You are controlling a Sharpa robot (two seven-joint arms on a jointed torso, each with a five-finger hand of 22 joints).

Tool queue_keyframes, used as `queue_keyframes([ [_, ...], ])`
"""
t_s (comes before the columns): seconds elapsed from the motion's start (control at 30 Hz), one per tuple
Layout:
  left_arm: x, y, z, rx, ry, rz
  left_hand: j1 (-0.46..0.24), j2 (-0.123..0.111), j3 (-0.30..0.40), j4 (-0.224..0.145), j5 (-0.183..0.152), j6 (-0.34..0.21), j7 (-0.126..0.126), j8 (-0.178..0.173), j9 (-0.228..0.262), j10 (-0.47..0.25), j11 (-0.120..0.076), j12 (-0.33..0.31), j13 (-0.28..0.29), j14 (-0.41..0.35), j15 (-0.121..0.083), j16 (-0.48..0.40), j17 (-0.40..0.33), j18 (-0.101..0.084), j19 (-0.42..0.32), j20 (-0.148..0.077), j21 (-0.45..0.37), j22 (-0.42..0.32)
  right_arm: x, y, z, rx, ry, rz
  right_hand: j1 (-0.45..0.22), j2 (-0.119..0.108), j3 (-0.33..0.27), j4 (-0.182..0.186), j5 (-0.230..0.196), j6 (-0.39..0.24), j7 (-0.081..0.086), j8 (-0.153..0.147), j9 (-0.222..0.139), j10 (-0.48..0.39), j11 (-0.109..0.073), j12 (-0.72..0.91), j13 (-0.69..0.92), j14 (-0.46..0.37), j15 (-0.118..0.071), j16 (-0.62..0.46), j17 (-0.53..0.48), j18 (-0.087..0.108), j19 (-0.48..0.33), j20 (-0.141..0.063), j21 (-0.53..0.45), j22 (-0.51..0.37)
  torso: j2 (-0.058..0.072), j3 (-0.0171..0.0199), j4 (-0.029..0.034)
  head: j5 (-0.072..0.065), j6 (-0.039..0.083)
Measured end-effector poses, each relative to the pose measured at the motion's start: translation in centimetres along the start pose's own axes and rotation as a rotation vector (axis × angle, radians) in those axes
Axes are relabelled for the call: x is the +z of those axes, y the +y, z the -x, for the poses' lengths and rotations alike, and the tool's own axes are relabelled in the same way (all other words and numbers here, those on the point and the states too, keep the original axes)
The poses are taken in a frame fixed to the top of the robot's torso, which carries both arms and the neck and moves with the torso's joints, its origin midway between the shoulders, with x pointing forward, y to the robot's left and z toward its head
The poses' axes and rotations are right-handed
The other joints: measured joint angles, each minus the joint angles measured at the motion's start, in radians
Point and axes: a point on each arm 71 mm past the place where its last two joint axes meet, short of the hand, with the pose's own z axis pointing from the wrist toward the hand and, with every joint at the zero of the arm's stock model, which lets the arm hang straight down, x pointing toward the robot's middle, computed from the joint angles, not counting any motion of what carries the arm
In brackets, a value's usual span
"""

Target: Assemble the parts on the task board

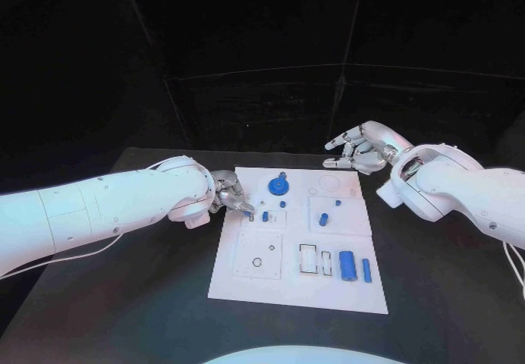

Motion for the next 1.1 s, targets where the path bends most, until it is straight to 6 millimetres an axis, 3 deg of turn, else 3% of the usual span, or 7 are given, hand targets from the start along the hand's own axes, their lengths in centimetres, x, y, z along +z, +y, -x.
queue_keyframes([
  [0.07, 0.0, -0.2, 0.0, 0.009, -0.006, -0.003, -0.003, -0.003, 0.015, -0.015, -0.001, 0.000, 0.000, 0.000, 0.000, 0.000, 0.000, 0.000, 0.000, 0.000, 0.000, 0.000, 0.000, 0.000, 0.000, 0.000, 0.000, 0.000, 0.0, 0.0, 0.0, 0.000, 0.000, 0.000, 0.000, 0.000, 0.000, 0.000, 0.000, 0.000, 0.000, 0.000, 0.000, 0.000, 0.000, 0.000, 0.000, 0.000, 0.000, 0.000, 0.000, 0.000, 0.000, 0.000, 0.000, 0.000, 0.000, 0.0000, -0.0002, 0.000, -0.001],
  [1.1, 0.4, -1.2, -1.0, 0.107, 0.003, -0.014, -0.004, -0.002, 0.018, -0.012, 0.003, -0.002, 0.002, 0.004, 0.003, 0.001, 0.005, 0.000, 0.002, 0.000, 0.000, 0.000, 0.000, 0.000, 0.000, 0.000, 0.000, 0.001, 0.1, 0.1, -0.1, 0.003, 0.003, 0.002, 0.000, 0.000, 0.000, 0.000, 0.004, 0.000, 0.000, 0.000, 0.000, 0.000, 0.000, 0.000, -0.002, 0.000, 0.000, 0.000, 0.000, 0.000, 0.000, 0.000, 0.000, -0.001, 0.000, 0.0004, -0.0008, -0.006, -0.014],
])
